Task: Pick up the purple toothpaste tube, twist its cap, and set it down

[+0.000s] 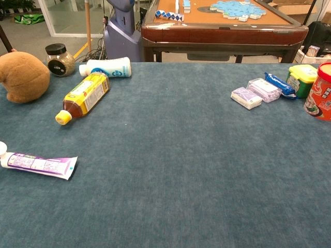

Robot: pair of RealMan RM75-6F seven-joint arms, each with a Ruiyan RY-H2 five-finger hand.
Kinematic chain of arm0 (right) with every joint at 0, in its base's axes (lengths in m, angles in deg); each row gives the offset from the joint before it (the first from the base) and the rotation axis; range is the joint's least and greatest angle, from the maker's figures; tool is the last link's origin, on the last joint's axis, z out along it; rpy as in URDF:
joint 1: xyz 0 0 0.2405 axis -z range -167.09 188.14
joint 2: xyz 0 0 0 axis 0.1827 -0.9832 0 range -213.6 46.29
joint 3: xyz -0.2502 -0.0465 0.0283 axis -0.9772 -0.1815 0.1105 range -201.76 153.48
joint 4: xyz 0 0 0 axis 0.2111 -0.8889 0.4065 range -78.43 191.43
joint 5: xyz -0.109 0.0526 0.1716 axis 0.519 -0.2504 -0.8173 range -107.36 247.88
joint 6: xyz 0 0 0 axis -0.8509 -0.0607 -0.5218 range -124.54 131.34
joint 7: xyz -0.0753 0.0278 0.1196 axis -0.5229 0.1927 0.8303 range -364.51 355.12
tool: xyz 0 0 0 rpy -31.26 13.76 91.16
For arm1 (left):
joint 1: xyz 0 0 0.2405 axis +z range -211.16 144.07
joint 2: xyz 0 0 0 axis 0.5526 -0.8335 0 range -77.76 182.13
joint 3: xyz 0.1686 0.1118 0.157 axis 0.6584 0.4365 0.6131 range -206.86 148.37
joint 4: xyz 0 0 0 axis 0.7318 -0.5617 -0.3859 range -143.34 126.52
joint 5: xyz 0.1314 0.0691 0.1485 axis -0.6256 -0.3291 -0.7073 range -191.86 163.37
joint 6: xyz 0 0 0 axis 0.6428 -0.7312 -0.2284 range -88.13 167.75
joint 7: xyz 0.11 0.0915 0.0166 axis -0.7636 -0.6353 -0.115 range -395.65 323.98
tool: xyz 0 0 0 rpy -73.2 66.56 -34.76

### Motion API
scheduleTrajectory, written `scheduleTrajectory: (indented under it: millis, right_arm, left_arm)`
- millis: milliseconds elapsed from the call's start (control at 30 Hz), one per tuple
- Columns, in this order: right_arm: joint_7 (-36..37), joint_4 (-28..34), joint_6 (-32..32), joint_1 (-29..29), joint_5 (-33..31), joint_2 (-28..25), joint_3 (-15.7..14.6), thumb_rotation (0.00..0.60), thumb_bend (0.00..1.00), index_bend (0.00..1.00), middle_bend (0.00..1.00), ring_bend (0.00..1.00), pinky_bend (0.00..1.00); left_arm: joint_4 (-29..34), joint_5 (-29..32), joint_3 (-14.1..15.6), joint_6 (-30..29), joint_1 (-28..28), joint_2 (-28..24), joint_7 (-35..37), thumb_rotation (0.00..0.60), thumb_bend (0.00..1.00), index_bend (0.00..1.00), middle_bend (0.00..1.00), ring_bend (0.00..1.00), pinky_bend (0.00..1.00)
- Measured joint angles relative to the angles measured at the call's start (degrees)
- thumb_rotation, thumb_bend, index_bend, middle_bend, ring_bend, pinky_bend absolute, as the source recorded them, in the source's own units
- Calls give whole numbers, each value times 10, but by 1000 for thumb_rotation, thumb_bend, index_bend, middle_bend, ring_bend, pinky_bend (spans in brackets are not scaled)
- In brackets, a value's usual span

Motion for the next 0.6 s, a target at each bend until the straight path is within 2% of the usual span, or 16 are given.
scheduleTrajectory:
  millis: [333, 600]
  right_arm:
    - [3, 7, 5, -3, 6, -11, 5, 600, 23, 0, 0, 0, 0]
    - [-21, 44, 22, -10, 17, -55, 23, 600, 23, 0, 0, 0, 0]
  left_arm:
    - [-3, -6, 2, 11, -7, -7, 11, 600, 418, 223, 293, 225, 195]
    - [-10, -22, 8, 66, -36, -24, 48, 600, 397, 209, 292, 224, 188]
